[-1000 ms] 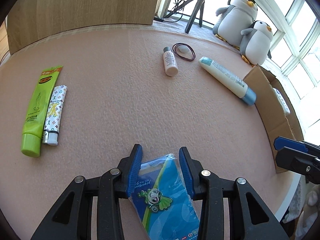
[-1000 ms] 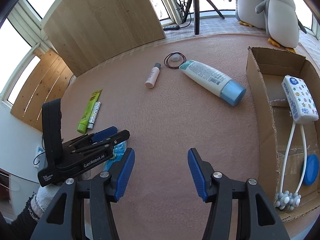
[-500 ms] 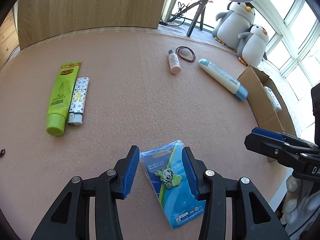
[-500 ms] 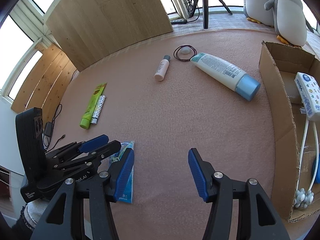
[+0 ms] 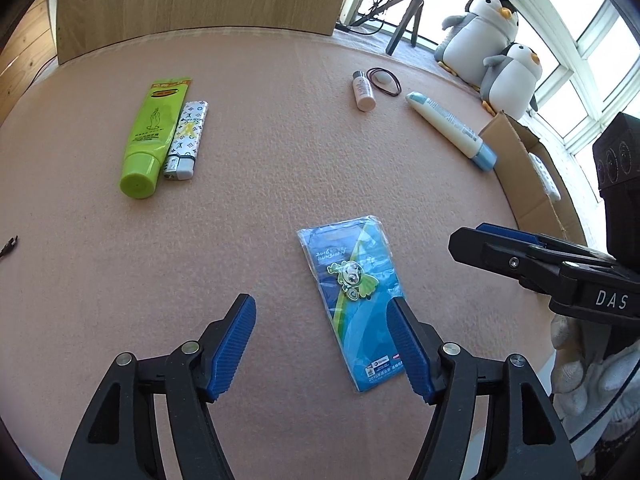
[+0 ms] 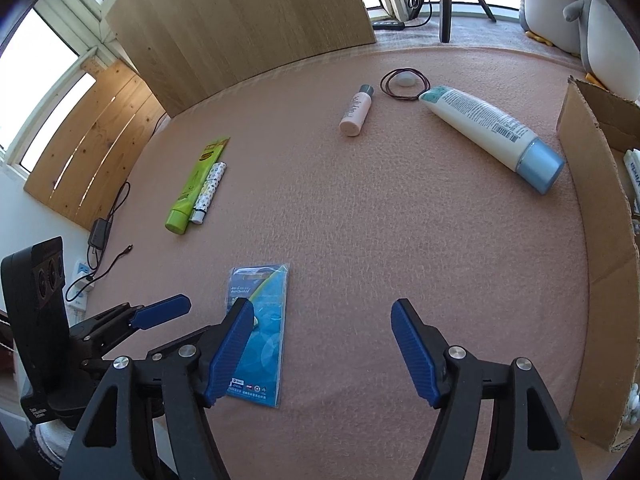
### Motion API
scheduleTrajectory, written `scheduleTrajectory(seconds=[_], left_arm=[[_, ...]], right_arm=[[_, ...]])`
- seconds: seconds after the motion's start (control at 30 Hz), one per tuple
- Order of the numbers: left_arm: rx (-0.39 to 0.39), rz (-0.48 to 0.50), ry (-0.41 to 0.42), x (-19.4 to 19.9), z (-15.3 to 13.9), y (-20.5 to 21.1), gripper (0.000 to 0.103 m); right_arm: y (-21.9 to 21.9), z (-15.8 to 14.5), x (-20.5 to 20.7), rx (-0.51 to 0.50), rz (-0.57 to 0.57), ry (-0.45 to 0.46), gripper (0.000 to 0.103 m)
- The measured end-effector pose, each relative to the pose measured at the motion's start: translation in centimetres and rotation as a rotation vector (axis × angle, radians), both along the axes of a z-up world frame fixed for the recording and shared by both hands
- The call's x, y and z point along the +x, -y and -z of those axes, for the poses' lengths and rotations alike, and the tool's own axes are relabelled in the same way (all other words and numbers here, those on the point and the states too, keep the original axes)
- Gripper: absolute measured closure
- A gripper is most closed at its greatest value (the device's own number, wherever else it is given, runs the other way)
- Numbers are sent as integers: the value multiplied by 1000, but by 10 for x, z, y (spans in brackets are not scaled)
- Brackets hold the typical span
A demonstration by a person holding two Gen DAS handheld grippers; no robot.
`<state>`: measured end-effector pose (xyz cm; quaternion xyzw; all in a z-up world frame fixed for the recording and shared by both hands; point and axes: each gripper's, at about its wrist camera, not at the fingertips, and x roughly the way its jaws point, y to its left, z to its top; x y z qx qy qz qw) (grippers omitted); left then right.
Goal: Organize objects
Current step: 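Position the left gripper around the blue keychain package and close it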
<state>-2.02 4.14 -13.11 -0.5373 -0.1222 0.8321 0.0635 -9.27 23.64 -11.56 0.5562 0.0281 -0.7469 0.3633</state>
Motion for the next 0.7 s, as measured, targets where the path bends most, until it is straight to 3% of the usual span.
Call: scheduleTrajectory(seconds=[0.27, 0.7], left_arm=[[-12, 35, -9, 2, 1, -11, 32], [60, 45, -2, 8, 10, -9, 37]], right_arm=[[16, 8, 4, 31, -41, 25, 35], [32, 15, 7, 64, -66, 76, 35]])
